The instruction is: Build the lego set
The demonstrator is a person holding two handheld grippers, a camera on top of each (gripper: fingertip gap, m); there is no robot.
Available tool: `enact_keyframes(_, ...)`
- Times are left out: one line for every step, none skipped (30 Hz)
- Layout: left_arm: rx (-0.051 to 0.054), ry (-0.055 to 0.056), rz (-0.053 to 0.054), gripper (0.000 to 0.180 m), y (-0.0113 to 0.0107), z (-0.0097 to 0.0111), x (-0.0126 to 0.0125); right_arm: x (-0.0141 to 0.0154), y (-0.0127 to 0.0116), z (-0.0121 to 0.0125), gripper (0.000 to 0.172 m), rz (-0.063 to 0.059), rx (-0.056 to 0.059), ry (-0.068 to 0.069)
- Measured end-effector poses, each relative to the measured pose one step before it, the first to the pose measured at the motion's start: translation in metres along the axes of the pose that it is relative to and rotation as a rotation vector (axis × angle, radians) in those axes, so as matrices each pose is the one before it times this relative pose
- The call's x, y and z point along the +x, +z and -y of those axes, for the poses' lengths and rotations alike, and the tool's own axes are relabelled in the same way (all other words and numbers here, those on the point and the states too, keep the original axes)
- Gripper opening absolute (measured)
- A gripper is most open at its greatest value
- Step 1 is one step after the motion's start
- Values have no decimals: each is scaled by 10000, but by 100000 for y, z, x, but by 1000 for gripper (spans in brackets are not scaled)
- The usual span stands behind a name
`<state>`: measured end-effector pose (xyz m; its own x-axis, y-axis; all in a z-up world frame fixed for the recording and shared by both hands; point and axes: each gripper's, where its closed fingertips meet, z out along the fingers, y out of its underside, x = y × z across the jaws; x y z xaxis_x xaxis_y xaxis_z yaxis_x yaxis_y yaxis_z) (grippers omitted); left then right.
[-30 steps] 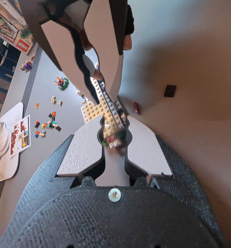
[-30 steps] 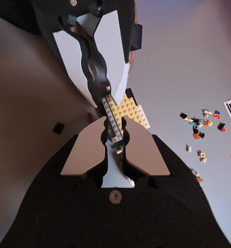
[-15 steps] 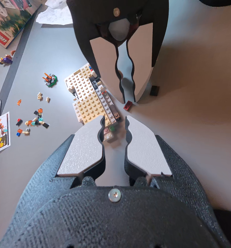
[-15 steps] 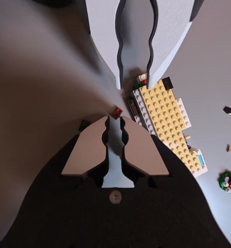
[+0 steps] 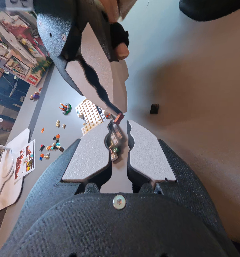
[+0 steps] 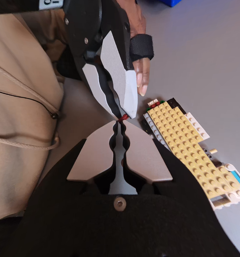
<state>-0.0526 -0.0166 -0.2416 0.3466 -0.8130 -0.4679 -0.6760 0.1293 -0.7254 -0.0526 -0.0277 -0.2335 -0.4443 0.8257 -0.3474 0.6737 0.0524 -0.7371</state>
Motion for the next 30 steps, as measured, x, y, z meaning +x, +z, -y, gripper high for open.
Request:
enact_keyframes(111, 15, 17, 17, -109, 241, -44, -218, -79, 237, 4, 247, 194, 130)
enact_keyframes(90, 32, 87, 14, -87, 179, -116, -146, -65, 182, 4, 174, 168, 84)
enact_keyframes(84, 57, 106, 12, -76, 151, -146, -104, -50, 108, 4, 142, 110, 69)
enact_keyframes(33, 32, 31, 9, -51, 53, -57, -31, -35, 27, 4, 91, 70, 71)
enact_keyframes(-24, -18, -13, 9, -12, -44, -13, 99, -40, 11, 4, 9, 58, 61)
enact_keyframes(-34, -49, 10, 8, 10, -107, -66, 189, -56, -20, 4, -60, 54, 48)
enact_keyframes(-60, -142, -30, 8, 65, -173, -49, 291, -88, -23, 4, -133, 49, 26)
enact_keyframes(-74, -311, -86, 8, 107, -212, -38, 381, -108, -42, 4, -234, 37, -47)
enact_keyframes(-71, -444, -102, 7, 107, -241, -104, 413, -144, -19, 7, -322, 55, -180)
enact_keyframes(-76, -562, -245, 7, 112, -285, 18, 394, -165, 56, 8, -407, 90, -331)
enact_keyframes(-152, -716, -271, 7, 117, -393, -48, 364, -168, 104, 10, -497, 109, -503)
enact_keyframes(-74, -732, -158, 7, 77, -304, -272, 182, -149, 129, 11, -481, 102, -654)
enact_keyframes(-12, -669, -382, 7, 20, -170, 46, 26, -73, 71, 13, -418, 15, -713)
enact_keyframes(50, -676, -361, 7, -17, -27, 55, 54, 17, -51, 14, -457, -122, -742)
enact_keyframes(65, -592, -224, 8, -20, 32, -92, 86, 109, -114, 14, -486, -204, -769)
enact_keyframes(47, -408, -294, 8, -12, 28, 102, -4, 173, -60, 15, -397, -188, -719)
enact_keyframes(51, -283, -168, 8, 12, 59, 31, -70, 223, 1, 15, -291, -147, -578)
enact_keyframes(28, -169, -15, 8, 7, 41, -99, -44, 266, -36, 15, -212, -161, -434)
enact_keyframes(-10, -47, -60, 8, 35, 1, 20, -46, 286, -95, 15, -132, -180, -349)
enact_keyframes(-5, -4, 2, 8, 40, 9, 3, -39, 227, -49, 15, -74, -122, -287)
enact_keyframes(-44, 11, 18, 8, 41, -49, -7, 43, 166, 28, 15, -68, -25, -184)
enact_keyframes(-70, 31, -36, 8, 60, -99, 83, 90, 117, 44, 14, -39, -3, -97)
enact_keyframes(-10, 8, 26, 8, 35, -24, -14, -22, 100, -56, 13, 66, -54, -70)
enact_keyframes(2, 11, 50, 8, -4, -13, -70, -89, 75, -102, 9, 115, -85, -53)
enact_keyframes(-18, 7, -2, 7, -11, -32, -17, 2, 50, -54, 9, 39, -35, -25)
enact_keyframes(10, 8, 23, 7, -15, 0, -51, 40, 18, -23, 9, 40, 4, 21)
enact_keyframes(30, 23, 17, 7, -5, 20, -23, 34, -12, -33, 9, 76, 11, 93)
enact_keyframes(48, 70, 57, 8, -33, 47, -55, 89, -40, -46, 8, 89, 14, 137)
enact_keyframes(40, 126, 129, 9, -32, 29, -154, 124, -70, -165, 8, 102, -27, 155)
enact_keyframes(20, 157, 164, 13, -59, 9, -190, 183, -73, -274, 8, 115, -80, 173)
